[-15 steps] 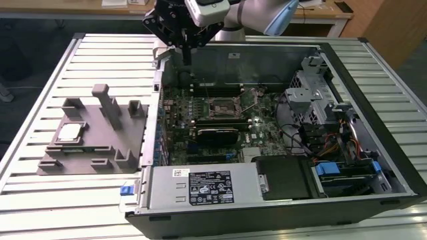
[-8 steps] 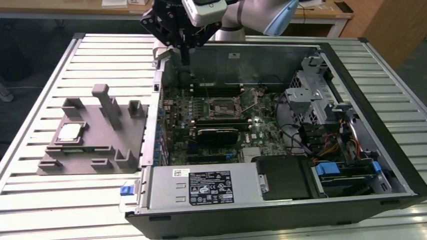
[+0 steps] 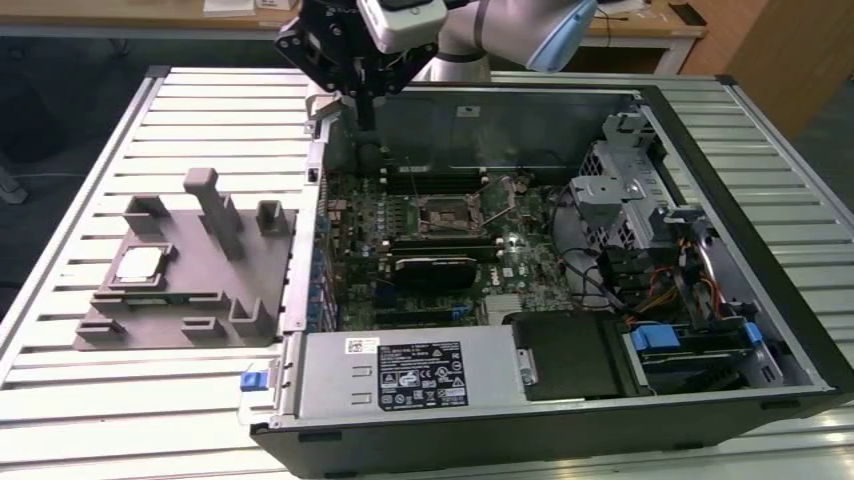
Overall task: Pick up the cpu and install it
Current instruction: 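Reach for the cpu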
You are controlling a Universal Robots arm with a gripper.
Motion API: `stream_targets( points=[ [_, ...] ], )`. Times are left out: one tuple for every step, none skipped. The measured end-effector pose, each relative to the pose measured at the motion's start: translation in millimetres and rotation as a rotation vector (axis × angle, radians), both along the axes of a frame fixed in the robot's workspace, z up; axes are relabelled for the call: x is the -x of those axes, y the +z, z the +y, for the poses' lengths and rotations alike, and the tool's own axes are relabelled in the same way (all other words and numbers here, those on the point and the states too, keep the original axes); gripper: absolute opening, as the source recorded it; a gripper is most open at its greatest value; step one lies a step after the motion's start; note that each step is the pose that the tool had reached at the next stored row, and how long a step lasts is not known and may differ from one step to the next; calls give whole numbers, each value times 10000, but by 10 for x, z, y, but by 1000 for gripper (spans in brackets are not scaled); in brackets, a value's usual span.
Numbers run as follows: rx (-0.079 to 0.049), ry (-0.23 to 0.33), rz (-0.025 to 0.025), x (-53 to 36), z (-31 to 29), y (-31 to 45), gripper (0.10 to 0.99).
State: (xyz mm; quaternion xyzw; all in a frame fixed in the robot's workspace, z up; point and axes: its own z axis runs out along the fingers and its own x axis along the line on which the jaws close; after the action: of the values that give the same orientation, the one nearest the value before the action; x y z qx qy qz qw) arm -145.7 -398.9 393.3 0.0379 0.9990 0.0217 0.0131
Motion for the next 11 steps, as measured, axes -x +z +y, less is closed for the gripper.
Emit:
stream_targets(
  points=[
    [0,0,0,6,0,0,106],
    [0,0,0,13,0,0,106],
    [1,0,0,19,0,0,106],
    [1,-1,1,24,0,0,106],
    [0,-1,0,30,0,0,106],
    [1,-1,0,36,0,0,106],
    [1,0,1,42,0,1,106],
    [0,-1,0,49,0,0,106],
    [1,0,1,54,0,0,106],
    [0,-1,0,61,0,0,106],
    [0,0,0,67,0,0,106]
  ],
)
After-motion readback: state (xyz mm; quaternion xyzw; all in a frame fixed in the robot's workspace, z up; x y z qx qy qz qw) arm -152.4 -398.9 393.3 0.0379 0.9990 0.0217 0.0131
